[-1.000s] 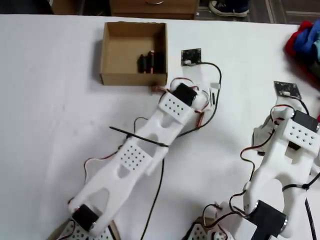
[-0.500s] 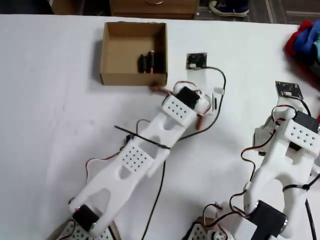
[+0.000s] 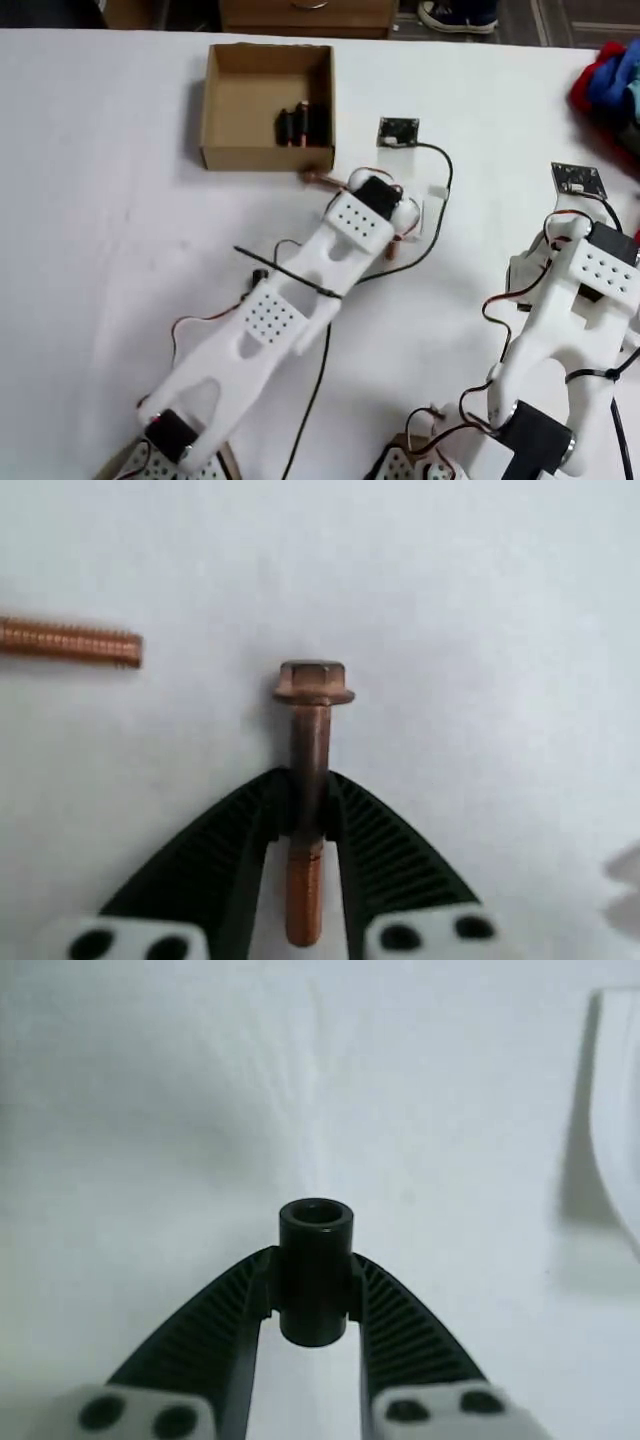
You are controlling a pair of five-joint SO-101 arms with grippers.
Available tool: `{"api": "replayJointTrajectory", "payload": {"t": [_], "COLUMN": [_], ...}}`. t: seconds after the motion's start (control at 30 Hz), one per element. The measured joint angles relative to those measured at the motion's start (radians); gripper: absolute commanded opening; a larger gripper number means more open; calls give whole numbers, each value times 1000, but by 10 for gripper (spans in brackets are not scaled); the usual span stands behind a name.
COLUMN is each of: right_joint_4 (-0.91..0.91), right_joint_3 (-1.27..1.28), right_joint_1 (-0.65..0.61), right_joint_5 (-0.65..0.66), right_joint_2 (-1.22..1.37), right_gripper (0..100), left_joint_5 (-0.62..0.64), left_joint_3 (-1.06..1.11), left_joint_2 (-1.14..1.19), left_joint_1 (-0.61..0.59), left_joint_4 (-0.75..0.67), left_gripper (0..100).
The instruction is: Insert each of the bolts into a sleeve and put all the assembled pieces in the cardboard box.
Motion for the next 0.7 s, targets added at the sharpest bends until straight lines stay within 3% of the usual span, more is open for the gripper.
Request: {"api": "replayJointTrajectory", "payload": {"t": [0.17, 0.33, 0.7], "right_joint_4": [0, 0, -5], "right_joint_3": [0, 0, 0], "right_joint_1": [0, 0, 0], "right_joint_5": [0, 0, 0], "right_joint_2": [0, 0, 0], "right_gripper": [20, 20, 20], "left_joint_5": [-2, -74, -150], "left_joint_3": [-31, 52, 772], "left_joint_2": [-2, -80, -419], "left_joint_1": [-43, -72, -98], "left_joint_4": [193, 230, 215], "left_gripper": [25, 25, 28]}}
